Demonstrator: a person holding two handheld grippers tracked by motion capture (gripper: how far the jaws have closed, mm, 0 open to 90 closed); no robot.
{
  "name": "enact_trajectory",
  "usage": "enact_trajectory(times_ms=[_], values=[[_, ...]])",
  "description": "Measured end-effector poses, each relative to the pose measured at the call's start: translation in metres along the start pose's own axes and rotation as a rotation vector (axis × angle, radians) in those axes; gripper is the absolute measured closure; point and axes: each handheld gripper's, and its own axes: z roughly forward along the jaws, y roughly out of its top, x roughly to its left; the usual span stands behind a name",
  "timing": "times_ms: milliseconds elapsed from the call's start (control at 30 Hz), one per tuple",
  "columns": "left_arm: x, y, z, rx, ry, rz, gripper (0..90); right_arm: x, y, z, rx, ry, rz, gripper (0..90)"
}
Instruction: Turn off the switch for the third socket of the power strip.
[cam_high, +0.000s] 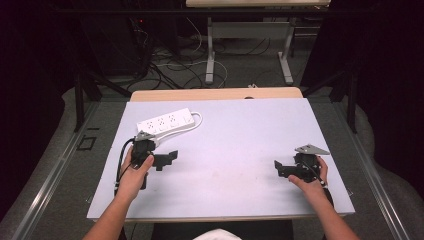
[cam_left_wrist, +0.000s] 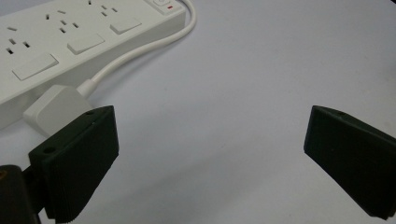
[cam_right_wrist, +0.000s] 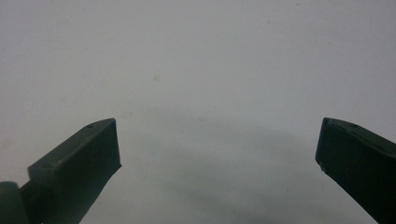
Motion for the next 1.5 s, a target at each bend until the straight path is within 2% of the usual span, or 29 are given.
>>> enact_trajectory(times_ms=[167, 267, 500, 533, 633, 667, 700, 733, 767, 833, 900, 933, 1000, 1100, 1167, 1333, 1400, 1500], values=[[0.001, -0.012, -0.001, -0.03, -0.016, -0.023, 4.5, 0.0, 0.0, 0.0, 0.001, 0.001, -0.002, 0.0], [0.004, -0.019, -0.001, -0.031, -0.016, -0.025, 4.8, 0.001, 0.0, 0.0, 0.002, 0.0, -0.002, 0.0], [0.009, -0.03, 0.001, -0.036, -0.002, -0.015, 4.8, 0.0, 0.0, 0.0, 0.0, 0.001, -0.002, 0.0], [0.009, -0.032, 0.001, -0.042, 0.001, -0.026, 4.8, 0.001, 0.0, 0.0, 0.0, 0.002, -0.003, 0.0], [0.012, -0.034, 0.002, -0.038, 0.017, -0.006, 4.8, 0.001, 0.0, 0.0, 0.001, 0.002, -0.003, 0.0], [0.012, -0.035, 0.003, -0.045, 0.023, -0.018, 4.8, 0.001, 0.0, 0.0, 0.003, 0.002, 0.0, 0.0], [0.014, -0.036, 0.003, -0.039, 0.026, -0.006, 4.8, 0.001, 0.0, 0.0, 0.001, 0.002, -0.001, 0.0], [0.014, -0.037, 0.003, -0.045, 0.028, -0.025, 4.8, 0.001, 0.0, 0.0, 0.001, 0.005, 0.0, 0.0], [0.017, -0.038, 0.003, -0.044, 0.027, -0.017, 4.8, 0.001, 0.0, 0.0, 0.001, 0.005, -0.002, 0.0], [0.019, -0.04, 0.003, -0.047, 0.026, -0.032, 4.8, 0.001, 0.0, 0.0, 0.002, 0.006, -0.002, 0.0], [0.021, -0.041, 0.004, -0.041, 0.034, -0.02, 4.8, 0.001, 0.0, 0.001, 0.001, 0.006, 0.0, 0.0], [0.021, -0.042, 0.005, -0.046, 0.04, -0.037, 4.8, 0.001, 0.0, 0.001, 0.001, 0.006, 0.0, 0.0], [0.022, -0.042, 0.006, -0.04, 0.054, -0.021, 4.8, 0.001, 0.0, 0.001, 0.001, 0.007, 0.001, 0.0], [0.024, -0.043, 0.007, -0.005, 0.066, 0.015, 4.8, 0.001, 0.0, 0.001, 0.001, 0.006, -0.001, 0.0], [0.024, -0.044, 0.009, -0.007, 0.084, 0.028, 4.8, 0.002, 0.0, 0.001, 0.004, 0.005, 0.0, 0.0], [0.025, -0.045, 0.01, 0.006, 0.07, 0.027, 4.8, 0.001, 0.0, 0.001, 0.002, 0.008, 0.0, 0.0], [0.025, -0.046, 0.012, -0.01, 0.07, 0.013, 4.8, 0.001, 0.0, 0.001, 0.005, 0.004, -0.003, 0.0], [0.027, -0.046, 0.011, 0.004, 0.063, 0.016, 5.0, 0.001, 0.0, 0.002, 0.004, 0.008, -0.002, 0.0]])
